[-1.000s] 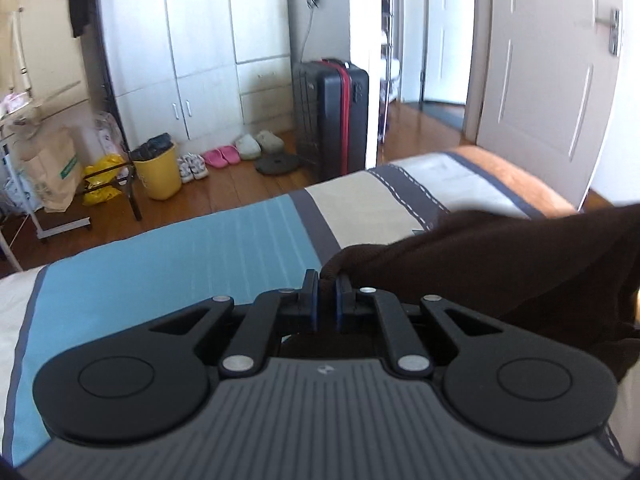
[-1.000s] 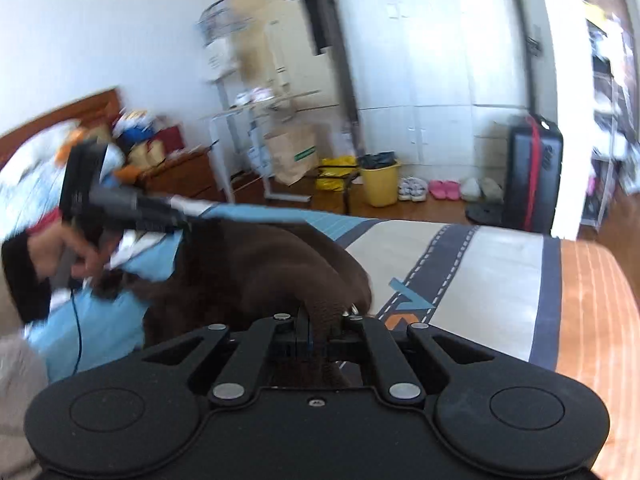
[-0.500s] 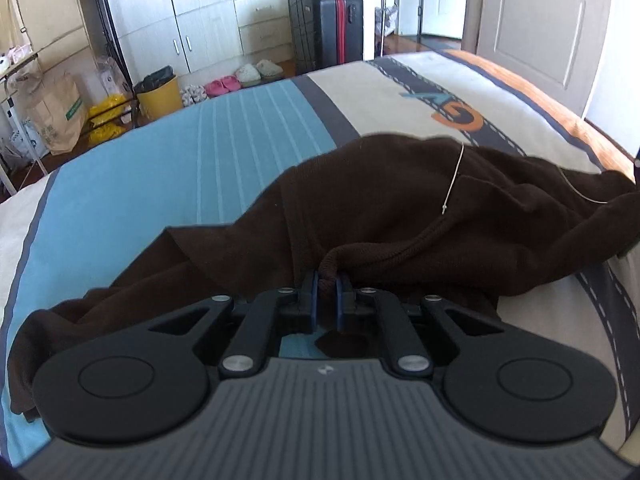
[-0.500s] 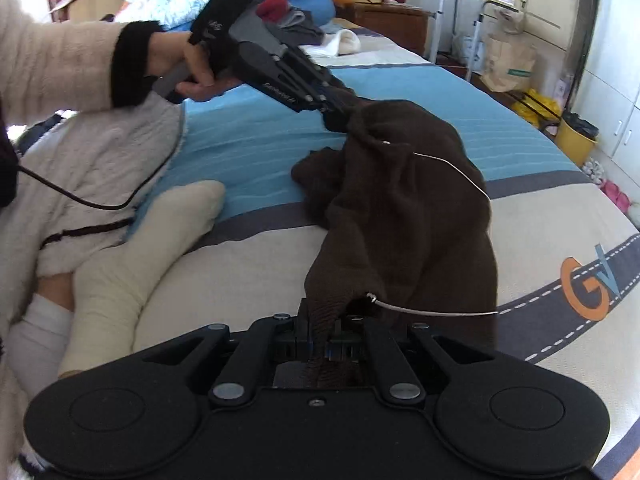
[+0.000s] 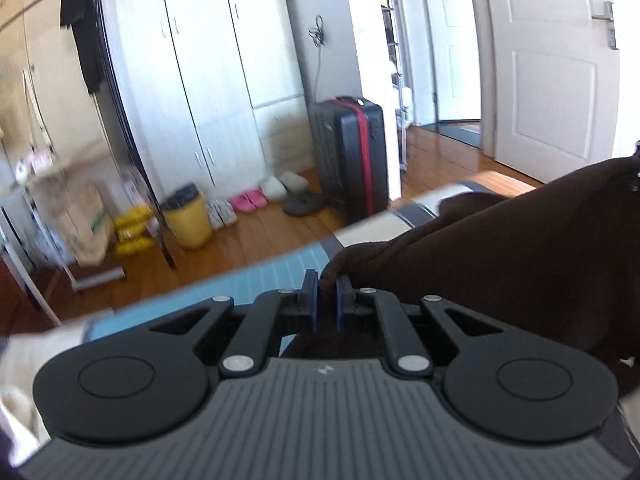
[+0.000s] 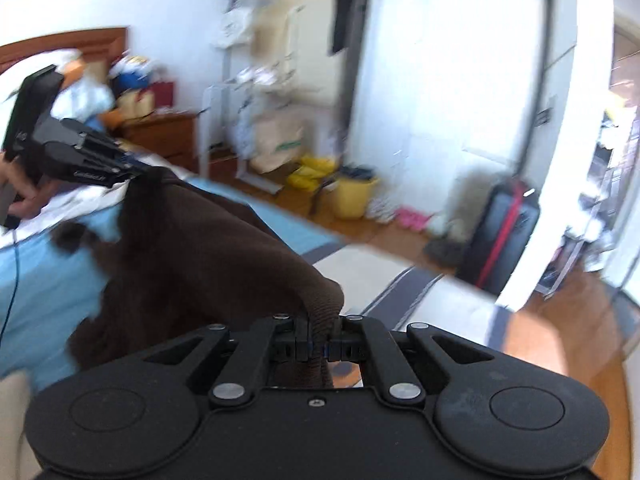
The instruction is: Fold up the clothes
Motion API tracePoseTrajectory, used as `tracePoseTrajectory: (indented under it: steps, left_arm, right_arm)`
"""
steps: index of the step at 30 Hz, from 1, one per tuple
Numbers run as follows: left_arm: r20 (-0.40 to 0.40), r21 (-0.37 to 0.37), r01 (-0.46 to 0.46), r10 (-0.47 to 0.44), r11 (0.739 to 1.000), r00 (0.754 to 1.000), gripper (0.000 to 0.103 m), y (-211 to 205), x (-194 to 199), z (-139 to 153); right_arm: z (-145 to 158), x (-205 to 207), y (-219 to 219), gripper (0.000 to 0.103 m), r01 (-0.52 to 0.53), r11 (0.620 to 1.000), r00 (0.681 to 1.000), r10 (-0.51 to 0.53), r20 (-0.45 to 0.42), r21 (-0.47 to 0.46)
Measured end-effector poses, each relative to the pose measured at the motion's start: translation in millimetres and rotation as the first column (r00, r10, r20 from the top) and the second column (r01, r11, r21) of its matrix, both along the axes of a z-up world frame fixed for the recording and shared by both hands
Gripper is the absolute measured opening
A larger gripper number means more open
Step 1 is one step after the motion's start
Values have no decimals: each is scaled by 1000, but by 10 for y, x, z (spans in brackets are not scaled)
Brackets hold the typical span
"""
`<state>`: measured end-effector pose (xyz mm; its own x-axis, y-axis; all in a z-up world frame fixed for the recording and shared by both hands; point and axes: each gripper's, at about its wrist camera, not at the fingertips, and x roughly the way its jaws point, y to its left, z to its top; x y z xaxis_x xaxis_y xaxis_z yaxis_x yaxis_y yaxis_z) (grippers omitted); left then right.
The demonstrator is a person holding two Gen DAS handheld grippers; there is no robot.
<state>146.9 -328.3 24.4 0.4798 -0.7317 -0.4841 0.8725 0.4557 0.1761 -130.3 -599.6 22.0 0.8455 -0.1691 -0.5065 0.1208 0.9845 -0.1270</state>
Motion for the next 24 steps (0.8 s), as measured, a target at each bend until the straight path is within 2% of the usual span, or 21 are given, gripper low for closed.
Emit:
tracePoseTrajectory:
  steps: [6,9,11,12,13,14,15,20,21,24]
  left_arm:
    - [125,-18,-52,54,998,991,7,-785,351,214]
    - [199,-43,-133,139,990,970,8,-1191,576,222]
    - [226,-60,-190,199,980,954,20,-1457,746,213]
    - [200,-41,-207,211,977,957,41,-1548,837,170]
    - [188,-21,-245,245,969,951,53,-1600,904,113]
    - [178,-13,-291,288,957,941,53,-1585,943,31]
    - [135,-3,-286,284,958,949,53,-1475,927,-41]
    - [-78,67,-227,232,972,970,61,-829,731,-489]
    - [-106,90,-220,229,971,968,62,-689,651,-619]
    - [-209,95,-262,276,960,938,62,-186,464,-900]
  right_arm:
    - [153,643,-616,5,65,998,997,-65,-38,-18]
    - [133,1029,-841,4,113,990,993,-116,-29,-79]
    - [115,1278,-1096,4,179,983,984,-179,-12,-41]
    - [89,1404,-1217,7,212,977,977,-212,3,-16]
    - [1,1504,-1309,17,253,968,968,-253,5,5]
    - [-89,1602,-1400,43,293,956,956,-293,7,25]
    - [-197,1660,-1433,48,373,927,928,-372,-28,40]
    - [-643,1319,-1227,49,454,868,889,-428,-161,201]
    - [-732,1250,-1186,49,471,852,880,-436,-188,231]
    - [-945,895,-798,49,424,865,900,-368,-234,269]
